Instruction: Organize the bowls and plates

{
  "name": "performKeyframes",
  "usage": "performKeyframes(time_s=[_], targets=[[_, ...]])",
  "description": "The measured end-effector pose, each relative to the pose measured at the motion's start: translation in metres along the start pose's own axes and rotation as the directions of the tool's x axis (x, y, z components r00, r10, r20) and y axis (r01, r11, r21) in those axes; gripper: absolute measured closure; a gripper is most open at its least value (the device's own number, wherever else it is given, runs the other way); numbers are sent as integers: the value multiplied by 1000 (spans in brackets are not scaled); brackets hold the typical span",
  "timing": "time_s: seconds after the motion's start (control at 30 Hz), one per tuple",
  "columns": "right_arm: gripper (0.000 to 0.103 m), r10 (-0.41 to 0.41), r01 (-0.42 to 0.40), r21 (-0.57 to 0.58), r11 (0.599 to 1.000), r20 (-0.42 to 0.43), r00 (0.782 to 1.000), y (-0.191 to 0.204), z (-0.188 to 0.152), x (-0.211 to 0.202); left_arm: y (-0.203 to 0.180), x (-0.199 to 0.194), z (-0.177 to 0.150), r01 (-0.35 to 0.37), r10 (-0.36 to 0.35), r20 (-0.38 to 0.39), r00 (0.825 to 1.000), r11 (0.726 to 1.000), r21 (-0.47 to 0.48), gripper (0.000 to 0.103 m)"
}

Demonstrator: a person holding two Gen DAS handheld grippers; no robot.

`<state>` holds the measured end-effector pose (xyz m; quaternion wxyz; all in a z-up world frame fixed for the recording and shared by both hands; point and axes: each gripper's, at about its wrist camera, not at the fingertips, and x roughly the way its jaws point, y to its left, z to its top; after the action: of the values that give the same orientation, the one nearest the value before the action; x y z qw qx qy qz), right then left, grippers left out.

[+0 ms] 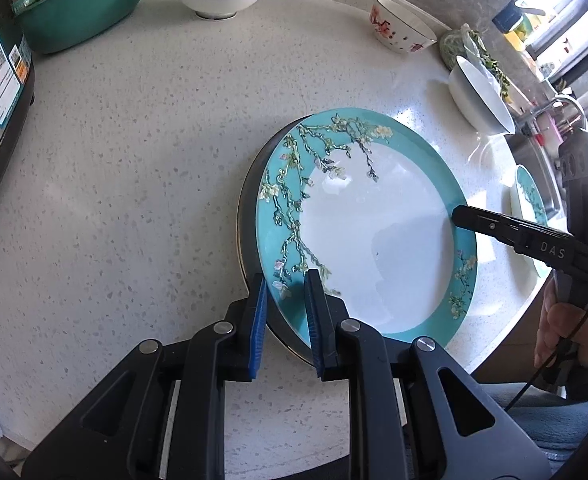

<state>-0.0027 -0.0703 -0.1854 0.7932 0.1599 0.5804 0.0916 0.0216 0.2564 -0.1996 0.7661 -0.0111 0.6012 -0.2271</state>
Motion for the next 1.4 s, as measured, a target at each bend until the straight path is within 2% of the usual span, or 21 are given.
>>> performKeyframes(time_s=[0.27, 0.43, 0.63, 0.7, 0.77, 0.8, 0.83, 0.87, 0.93, 1.03, 1.13, 1.2, 1.27, 1.33, 1.4], targets=[[77, -68, 70, -74, 995, 37, 997, 13, -5, 0, -5, 4, 2, -17, 17, 27, 999, 1000, 11, 83], [72, -184, 192, -169, 967, 67, 981, 29, -10, 2, -12, 5, 4, -60, 59, 32, 998, 997, 47, 82], [66, -182, 195, -175, 965, 89, 979, 30, -12, 2, -11, 6, 8, -73, 70, 43, 997, 996, 54, 81], [58, -183, 198, -175, 965, 95, 978, 30, -13, 2, -10, 5, 7, -79, 77, 48, 996, 995, 54, 81], [41, -198, 216, -176, 960, 115, 973, 32, -13, -1, -8, 1, 7, -68, 65, 73, 995, 997, 43, 80], [36, -204, 223, -175, 959, 120, 972, 32, -14, -2, -8, -2, 8, -63, 59, 94, 994, 997, 40, 78], [30, -211, 231, -174, 957, 125, 969, 31, -14, -5, -9, -6, 4, -59, 54, 114, 992, 998, 37, 67], [28, -216, 237, -173, 956, 131, 968, 30, -15, -9, -11, -13, 5, -50, 44, 148, 988, 998, 39, 46], [24, -216, 236, -167, 957, 133, 967, 25, -15, -21, -19, -27, 5, -14, 0, 226, 974, 998, 60, 27], [19, -173, 193, -135, 972, 148, 974, 12, -16, -50, -44, -39, 12, 70, -104, 287, 952, 989, 129, 15], [16, -138, 159, -93, 983, 199, 970, -9, -14, -90, -73, -37, 22, 207, -241, 257, 936, 967, 150, 13], [4, -160, 187, -77, 979, 267, 950, -32, -12, -126, -98, -29, 30, 305, -327, 220, 919, 944, 130, 13], [0, -206, 237, -57, 970, 332, 920, -60, -11, -157, -125, -19, 35, 357, -376, 186, 908, 925, 129, 13], [0, -226, 249, -23, 968, 347, 910, -98, -7, -179, -155, -4, 40, 355, -373, 137, 918, 924, 142, 13], [0, -214, 215, 34, 976, 340, 916, -144, -6, -197, -186, 16, 47, 321, -333, 67, 940, 936, 144, 13]])
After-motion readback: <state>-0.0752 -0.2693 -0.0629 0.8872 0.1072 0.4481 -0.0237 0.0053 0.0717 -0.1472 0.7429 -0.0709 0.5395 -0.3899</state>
